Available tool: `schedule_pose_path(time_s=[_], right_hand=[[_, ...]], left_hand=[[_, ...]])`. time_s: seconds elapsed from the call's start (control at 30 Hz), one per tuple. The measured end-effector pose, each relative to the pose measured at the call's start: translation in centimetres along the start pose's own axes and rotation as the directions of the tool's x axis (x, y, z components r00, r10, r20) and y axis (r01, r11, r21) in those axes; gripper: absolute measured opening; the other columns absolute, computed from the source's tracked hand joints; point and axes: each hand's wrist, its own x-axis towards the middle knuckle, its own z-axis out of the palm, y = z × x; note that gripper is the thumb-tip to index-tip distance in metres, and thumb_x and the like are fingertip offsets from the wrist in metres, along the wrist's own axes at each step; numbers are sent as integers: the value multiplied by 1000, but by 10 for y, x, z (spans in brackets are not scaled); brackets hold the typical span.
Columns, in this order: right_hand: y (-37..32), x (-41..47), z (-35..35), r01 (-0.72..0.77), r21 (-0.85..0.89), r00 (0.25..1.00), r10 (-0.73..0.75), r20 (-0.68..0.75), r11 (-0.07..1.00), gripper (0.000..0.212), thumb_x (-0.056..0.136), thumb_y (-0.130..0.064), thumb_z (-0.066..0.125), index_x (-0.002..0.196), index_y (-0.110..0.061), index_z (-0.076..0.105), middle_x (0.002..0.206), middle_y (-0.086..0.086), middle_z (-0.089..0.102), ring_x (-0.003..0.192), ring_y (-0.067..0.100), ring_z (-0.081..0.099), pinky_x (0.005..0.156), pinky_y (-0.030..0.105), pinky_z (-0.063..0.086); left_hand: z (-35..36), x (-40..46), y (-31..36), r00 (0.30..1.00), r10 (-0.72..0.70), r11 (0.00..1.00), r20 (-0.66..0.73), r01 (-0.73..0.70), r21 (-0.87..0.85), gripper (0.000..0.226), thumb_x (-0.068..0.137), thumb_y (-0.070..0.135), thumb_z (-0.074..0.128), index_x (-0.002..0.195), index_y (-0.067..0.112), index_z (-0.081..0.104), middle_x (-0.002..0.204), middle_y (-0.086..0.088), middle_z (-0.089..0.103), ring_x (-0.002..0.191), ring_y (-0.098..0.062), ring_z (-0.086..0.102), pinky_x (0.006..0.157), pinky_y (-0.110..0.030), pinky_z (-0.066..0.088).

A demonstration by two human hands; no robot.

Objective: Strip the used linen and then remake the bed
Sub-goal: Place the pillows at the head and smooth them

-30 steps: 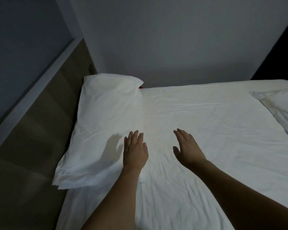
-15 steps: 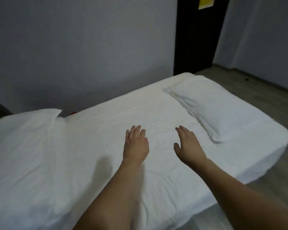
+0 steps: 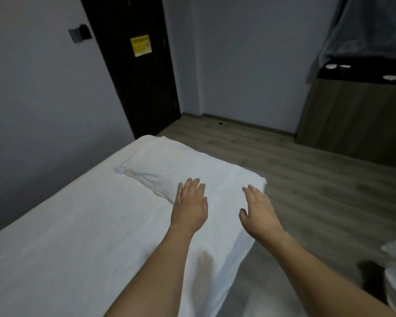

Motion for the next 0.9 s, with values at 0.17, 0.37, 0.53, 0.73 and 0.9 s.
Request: schedule_pose_path(time_s=[0.17, 0.37, 0.53, 0.73, 0.9], right_hand=[[32, 50, 4, -56, -8, 998, 56, 11, 998, 65, 91, -22, 48, 151, -10, 27, 159, 10, 23, 147, 22, 17, 121, 35, 11], [87, 113, -11, -91, 16, 996, 91, 11, 996, 64, 90, -19, 47, 151, -10, 27, 159, 9, 22, 147, 21, 16, 119, 32, 6], [166, 176, -31, -139, 20, 990, 138, 35, 990, 64, 91, -20, 46, 151, -11, 26, 160, 10, 20, 147, 21, 16, 121, 35, 6], [240, 253, -64, -82, -4, 987, 81, 137, 997, 65, 92, -21, 47, 152, -10, 23, 161, 10, 16, 148, 22, 15, 121, 33, 5], [268, 336, -73, 13, 18, 982, -16, 187, 1000, 68, 90, -18, 47, 152, -11, 21, 161, 10, 15, 148, 21, 13, 121, 33, 4]], left_hand=[[42, 53, 10, 996, 37, 999, 86, -37, 2, 47, 101, 29, 34, 146, 18, 36, 159, -3, 26, 149, -23, 14, 121, -40, -2], [81, 124, 34, 986, 58, 998, 154, -58, -5, 47, 101, 28, 33, 147, 19, 32, 159, -1, 24, 149, -21, 11, 122, -39, -3], [118, 208, 84, 989, 63, 998, 135, -64, 7, 47, 100, 27, 34, 146, 18, 32, 158, -1, 25, 149, -21, 11, 122, -39, -2], [145, 285, 146, 991, 32, 999, 128, -33, 3, 46, 98, 25, 38, 143, 17, 39, 155, -1, 31, 148, -20, 16, 122, -38, -1], [157, 354, 145, 992, -65, 997, 104, 60, 50, 46, 98, 25, 37, 143, 16, 39, 155, -1, 30, 147, -20, 17, 122, -40, 2]])
